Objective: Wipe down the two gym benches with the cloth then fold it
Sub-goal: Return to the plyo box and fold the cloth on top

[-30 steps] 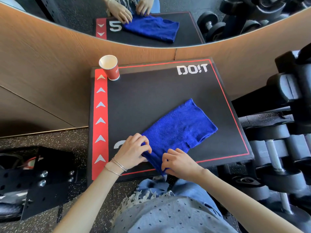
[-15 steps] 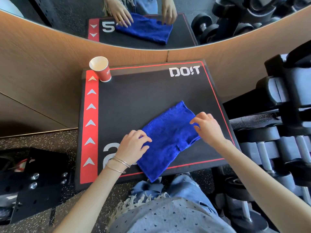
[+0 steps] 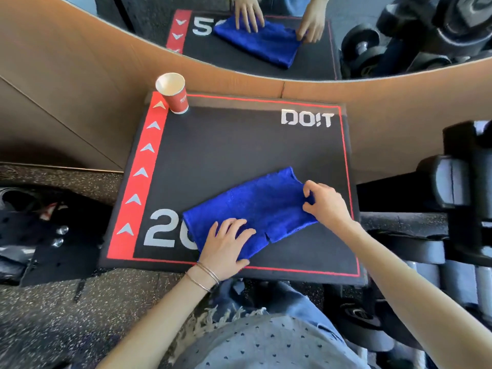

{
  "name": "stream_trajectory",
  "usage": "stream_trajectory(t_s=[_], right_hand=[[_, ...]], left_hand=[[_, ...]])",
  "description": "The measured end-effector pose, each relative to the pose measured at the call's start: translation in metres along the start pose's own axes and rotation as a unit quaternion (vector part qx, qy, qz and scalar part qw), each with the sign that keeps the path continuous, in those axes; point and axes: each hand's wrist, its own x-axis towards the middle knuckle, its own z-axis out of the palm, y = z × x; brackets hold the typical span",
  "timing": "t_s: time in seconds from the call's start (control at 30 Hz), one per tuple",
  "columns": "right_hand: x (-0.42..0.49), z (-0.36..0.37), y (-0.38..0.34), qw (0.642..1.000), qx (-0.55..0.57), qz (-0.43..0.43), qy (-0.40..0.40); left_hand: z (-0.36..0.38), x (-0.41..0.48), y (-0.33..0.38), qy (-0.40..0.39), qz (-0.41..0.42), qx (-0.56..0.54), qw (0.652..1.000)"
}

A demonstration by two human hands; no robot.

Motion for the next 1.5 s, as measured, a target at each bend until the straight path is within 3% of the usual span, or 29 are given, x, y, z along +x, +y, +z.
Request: stream_trajectory(t_s=[0.07, 0.2, 0.3, 0.37, 0.43, 0.57, 0.67, 0.8, 0.93, 1.1, 1.17, 1.37, 1.5], right_hand=[[0.003, -0.007, 0.014, 1.0, -0.017, 0.015, 0.01], [0.005, -0.019, 0.039, 0.994, -0.068, -0.011, -0.085], [0.003, -0.026, 0.047, 0.985, -0.1, -0.135, -0.025], [0.007, -0.031, 0.046, 0.974, -0.103, -0.201, 0.028], [0.017, -0.033, 0.036, 0.966, -0.105, -0.234, 0.04], [0.048, -0.027, 0.006, 0.949, -0.137, -0.285, 0.004], [0.071, -0.023, -0.016, 0.94, -0.196, -0.275, -0.045], [0.09, -0.025, -0.033, 0.925, -0.264, -0.237, -0.138], [0.095, -0.035, -0.039, 0.923, -0.238, -0.223, -0.205], [0.088, -0.056, -0.041, 0.939, -0.191, -0.202, -0.204], [0.085, -0.07, -0.037, 0.951, -0.164, -0.196, -0.171], [0.073, -0.114, -0.03, 0.977, -0.074, -0.199, -0.015], [0.052, -0.12, -0.033, 0.952, -0.074, -0.258, 0.145]], left_hand=[[0.006, 0.0, 0.004, -0.02, -0.007, 0.006, 1.0], [0.003, 0.0, 0.011, -0.003, -0.013, -0.01, 1.0], [-0.004, -0.005, 0.011, 0.074, -0.046, -0.098, 0.991], [-0.009, -0.004, 0.006, 0.137, -0.091, -0.107, 0.981], [-0.017, 0.004, -0.003, 0.152, -0.154, -0.088, 0.972], [-0.033, 0.031, -0.027, 0.074, -0.271, -0.077, 0.957], [-0.044, 0.047, -0.042, 0.003, -0.302, -0.081, 0.95], [-0.053, 0.055, -0.051, -0.037, -0.281, -0.129, 0.95], [-0.061, 0.058, -0.056, -0.067, -0.257, -0.161, 0.951], [-0.078, 0.056, -0.063, -0.096, -0.222, -0.199, 0.95], [-0.091, 0.055, -0.067, -0.058, -0.208, -0.199, 0.956], [-0.141, 0.061, -0.073, 0.191, -0.147, -0.149, 0.959], [-0.161, 0.063, -0.07, 0.304, -0.084, -0.031, 0.949]])
